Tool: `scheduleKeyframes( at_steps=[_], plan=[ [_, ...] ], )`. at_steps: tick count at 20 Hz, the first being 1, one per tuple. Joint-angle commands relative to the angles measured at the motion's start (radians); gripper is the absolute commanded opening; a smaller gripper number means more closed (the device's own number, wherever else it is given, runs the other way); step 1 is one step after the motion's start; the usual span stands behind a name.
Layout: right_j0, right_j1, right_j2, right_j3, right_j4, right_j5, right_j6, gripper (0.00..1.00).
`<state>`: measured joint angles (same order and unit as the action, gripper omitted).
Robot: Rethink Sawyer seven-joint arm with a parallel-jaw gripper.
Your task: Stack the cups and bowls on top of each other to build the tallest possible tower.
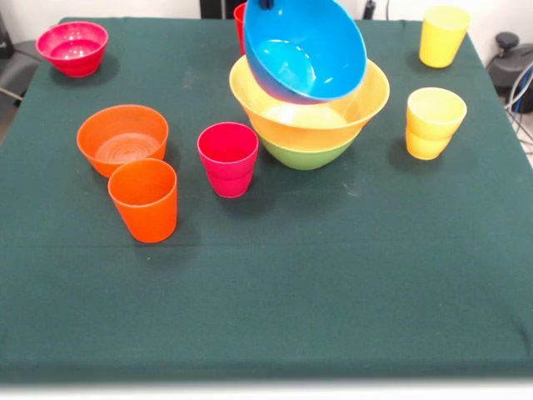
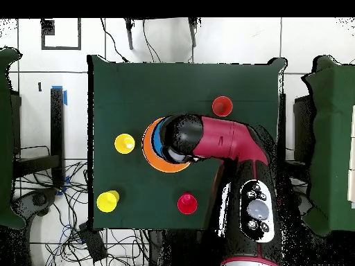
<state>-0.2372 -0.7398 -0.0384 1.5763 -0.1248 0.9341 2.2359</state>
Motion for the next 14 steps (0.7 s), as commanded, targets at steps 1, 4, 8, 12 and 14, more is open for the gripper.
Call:
scheduleKeyframes(
  at_steps=[1,4,8,12,14],
  plan=[
    [0.025,0.032,0.019,-0.048,0.021,0.095,0.117,0.00],
    [0.033,0.033,0.010,-0.050,0.021,0.093,0.116,0.00],
    [0.043,0.036,-0.002,-0.057,0.018,0.092,0.112,1.00],
    [0.047,0.037,-0.007,-0.057,0.019,0.094,0.110,1.00],
    [0.049,0.038,-0.008,-0.057,0.020,0.090,0.110,1.00]
  ],
)
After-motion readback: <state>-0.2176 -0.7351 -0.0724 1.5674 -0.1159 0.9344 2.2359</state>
